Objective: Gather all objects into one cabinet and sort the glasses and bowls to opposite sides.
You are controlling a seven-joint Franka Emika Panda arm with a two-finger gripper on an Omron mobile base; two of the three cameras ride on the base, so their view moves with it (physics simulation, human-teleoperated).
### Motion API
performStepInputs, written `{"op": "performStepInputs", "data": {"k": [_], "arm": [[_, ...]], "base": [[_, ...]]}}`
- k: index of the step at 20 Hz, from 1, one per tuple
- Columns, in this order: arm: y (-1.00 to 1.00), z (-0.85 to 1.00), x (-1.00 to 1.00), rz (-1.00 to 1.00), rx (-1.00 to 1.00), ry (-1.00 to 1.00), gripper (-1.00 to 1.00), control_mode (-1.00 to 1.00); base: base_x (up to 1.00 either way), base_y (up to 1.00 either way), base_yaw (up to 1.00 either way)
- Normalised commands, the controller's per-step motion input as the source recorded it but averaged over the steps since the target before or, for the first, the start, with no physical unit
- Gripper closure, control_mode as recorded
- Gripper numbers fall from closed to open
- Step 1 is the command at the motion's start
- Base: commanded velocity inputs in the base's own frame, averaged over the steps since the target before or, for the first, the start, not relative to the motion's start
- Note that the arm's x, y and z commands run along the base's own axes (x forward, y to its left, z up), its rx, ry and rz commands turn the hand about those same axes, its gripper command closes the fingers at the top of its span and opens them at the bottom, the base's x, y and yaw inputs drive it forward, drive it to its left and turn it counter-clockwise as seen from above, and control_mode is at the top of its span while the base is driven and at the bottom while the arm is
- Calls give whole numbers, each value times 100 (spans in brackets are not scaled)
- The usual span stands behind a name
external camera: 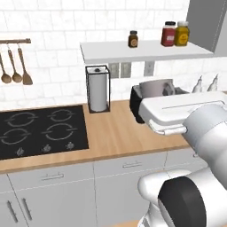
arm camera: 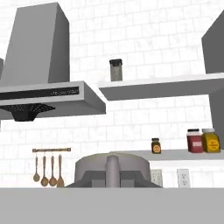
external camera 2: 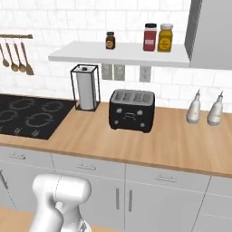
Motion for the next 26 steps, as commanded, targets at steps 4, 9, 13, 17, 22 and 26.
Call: {"op": "performStepInputs", "data": {"k": [4, 9, 13, 17, 22, 26], "arm": [[0, 0, 0, 0, 0, 0, 100, 100], [0, 0, 0, 0, 0, 0, 100, 100], [0, 0, 0, 0, 0, 0, 100, 100], [0, 0, 0, 0, 0, 0, 100, 100], [0, 0, 0, 0, 0, 0, 100, 100], [0, 0, 0, 0, 0, 0, 100, 100]], "base": [[-19, 100, 0], [-15, 100, 0], [-35, 88, 7], [-42, 77, 13], [-25, 75, 9], [-16, 84, 2]]}}
